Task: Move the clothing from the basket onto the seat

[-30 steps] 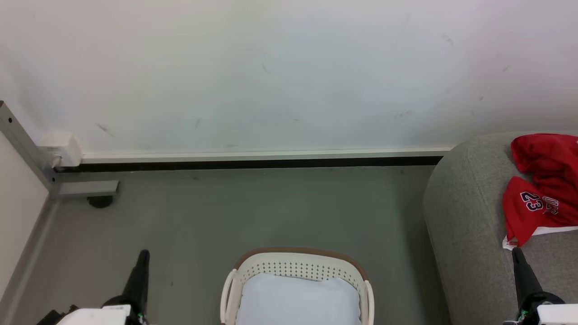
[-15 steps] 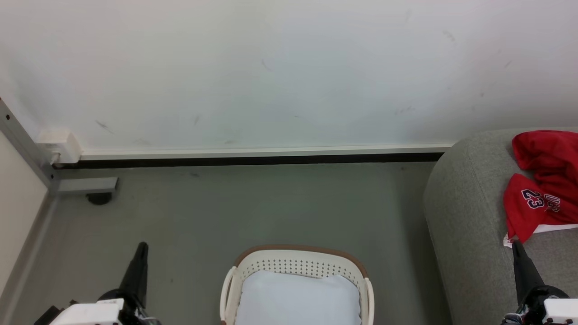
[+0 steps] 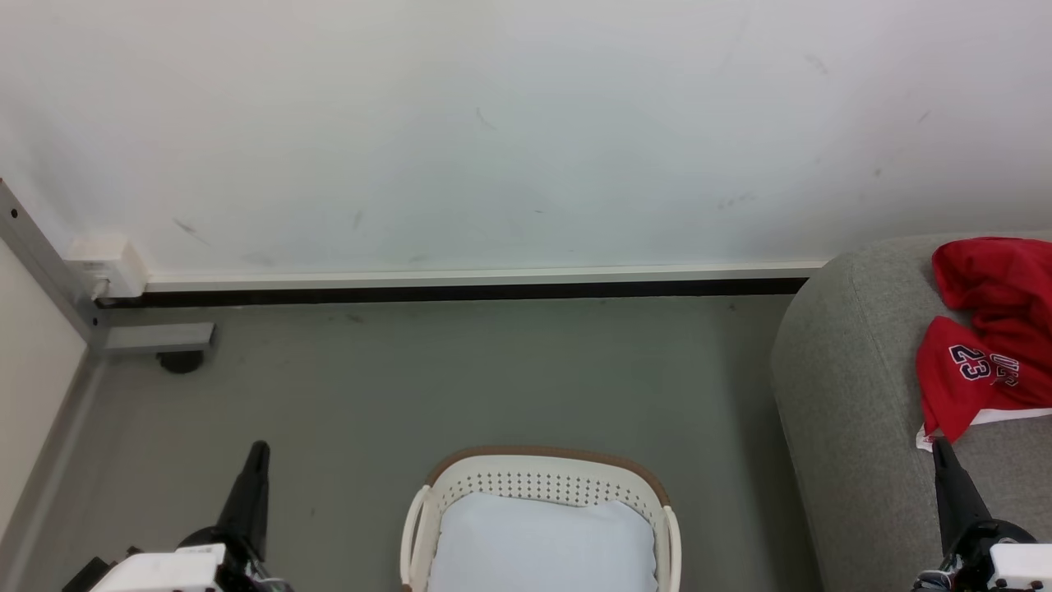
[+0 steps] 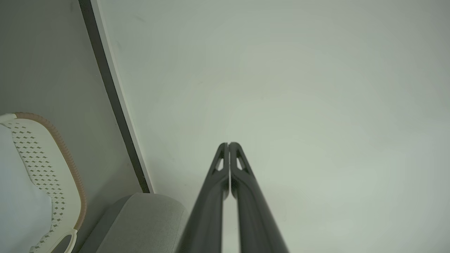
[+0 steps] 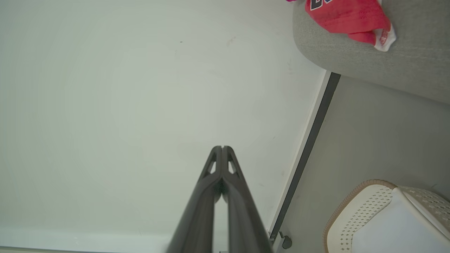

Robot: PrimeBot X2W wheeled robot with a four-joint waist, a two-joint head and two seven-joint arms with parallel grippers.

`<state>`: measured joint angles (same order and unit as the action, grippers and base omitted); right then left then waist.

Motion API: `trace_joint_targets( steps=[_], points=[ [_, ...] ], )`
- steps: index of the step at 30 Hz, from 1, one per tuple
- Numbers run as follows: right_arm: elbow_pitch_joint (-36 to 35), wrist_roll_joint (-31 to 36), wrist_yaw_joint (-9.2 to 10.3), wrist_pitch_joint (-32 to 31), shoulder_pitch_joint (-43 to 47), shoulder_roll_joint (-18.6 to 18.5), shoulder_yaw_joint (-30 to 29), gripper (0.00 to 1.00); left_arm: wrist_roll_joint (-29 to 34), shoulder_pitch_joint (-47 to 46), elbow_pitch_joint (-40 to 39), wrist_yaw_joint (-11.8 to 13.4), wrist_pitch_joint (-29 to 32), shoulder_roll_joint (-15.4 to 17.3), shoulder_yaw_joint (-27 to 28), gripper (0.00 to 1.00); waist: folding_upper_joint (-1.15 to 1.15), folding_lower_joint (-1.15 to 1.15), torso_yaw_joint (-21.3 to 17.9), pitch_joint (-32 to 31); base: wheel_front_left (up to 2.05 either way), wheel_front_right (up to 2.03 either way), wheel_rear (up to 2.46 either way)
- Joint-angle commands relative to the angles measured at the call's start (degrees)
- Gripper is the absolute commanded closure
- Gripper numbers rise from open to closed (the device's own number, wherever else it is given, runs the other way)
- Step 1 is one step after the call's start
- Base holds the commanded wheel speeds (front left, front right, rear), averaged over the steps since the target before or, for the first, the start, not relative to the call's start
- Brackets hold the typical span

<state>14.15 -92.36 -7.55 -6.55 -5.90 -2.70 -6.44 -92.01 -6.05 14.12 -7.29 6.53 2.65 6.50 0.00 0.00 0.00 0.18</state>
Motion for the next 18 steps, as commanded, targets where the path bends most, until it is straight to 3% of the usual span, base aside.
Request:
trace_joint_targets(
  steps=[1,18],
  points=[
    [-0.25,-0.11,0.12,-0.18,-0.73,-0.35,-0.18,1.00,-0.73,-0.52,-0.12,-0.37,0.23,0.42,0.17,1.00,0.00,0.00,0.00,0.00,0.00,0.00,0.00],
    [-0.24,-0.12,0.12,-0.17,-0.73,-0.35,-0.17,1.00,-0.73,-0.51,-0.13,-0.38,0.23,0.42,0.16,1.00,0.00,0.00,0.00,0.00,0.00,0.00,0.00]
  ],
)
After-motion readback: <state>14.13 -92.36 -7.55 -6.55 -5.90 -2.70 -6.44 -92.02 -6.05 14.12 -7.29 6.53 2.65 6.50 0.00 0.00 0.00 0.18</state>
